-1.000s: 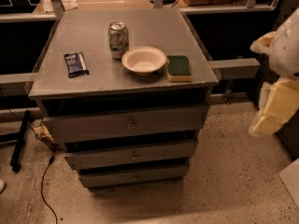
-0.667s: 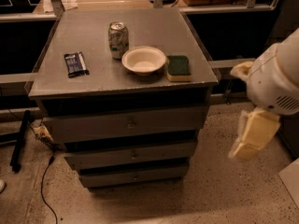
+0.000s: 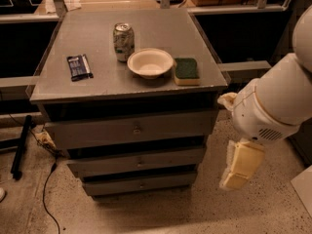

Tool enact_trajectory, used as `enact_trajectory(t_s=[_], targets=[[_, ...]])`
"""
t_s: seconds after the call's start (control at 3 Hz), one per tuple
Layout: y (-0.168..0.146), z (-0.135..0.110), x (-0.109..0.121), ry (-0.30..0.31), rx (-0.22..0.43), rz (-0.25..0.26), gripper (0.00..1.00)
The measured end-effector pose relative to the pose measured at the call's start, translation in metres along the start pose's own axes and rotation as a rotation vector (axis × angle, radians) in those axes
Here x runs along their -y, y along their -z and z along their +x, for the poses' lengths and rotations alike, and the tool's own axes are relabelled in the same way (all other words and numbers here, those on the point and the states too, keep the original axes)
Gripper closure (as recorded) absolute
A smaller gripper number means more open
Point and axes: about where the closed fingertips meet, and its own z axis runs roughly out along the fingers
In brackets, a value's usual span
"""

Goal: Open middle drawer

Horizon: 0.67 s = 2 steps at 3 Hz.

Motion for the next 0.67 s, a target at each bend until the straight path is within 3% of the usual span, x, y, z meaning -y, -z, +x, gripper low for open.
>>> enact_trajectory(t_s=[0.33,0.67], targets=[[-0.016,0.0,-0.021,-0.016,0.01,-0.019,0.0],[-0.067,-0.002,-0.038,-0.033,0.0,-0.05,0.0]])
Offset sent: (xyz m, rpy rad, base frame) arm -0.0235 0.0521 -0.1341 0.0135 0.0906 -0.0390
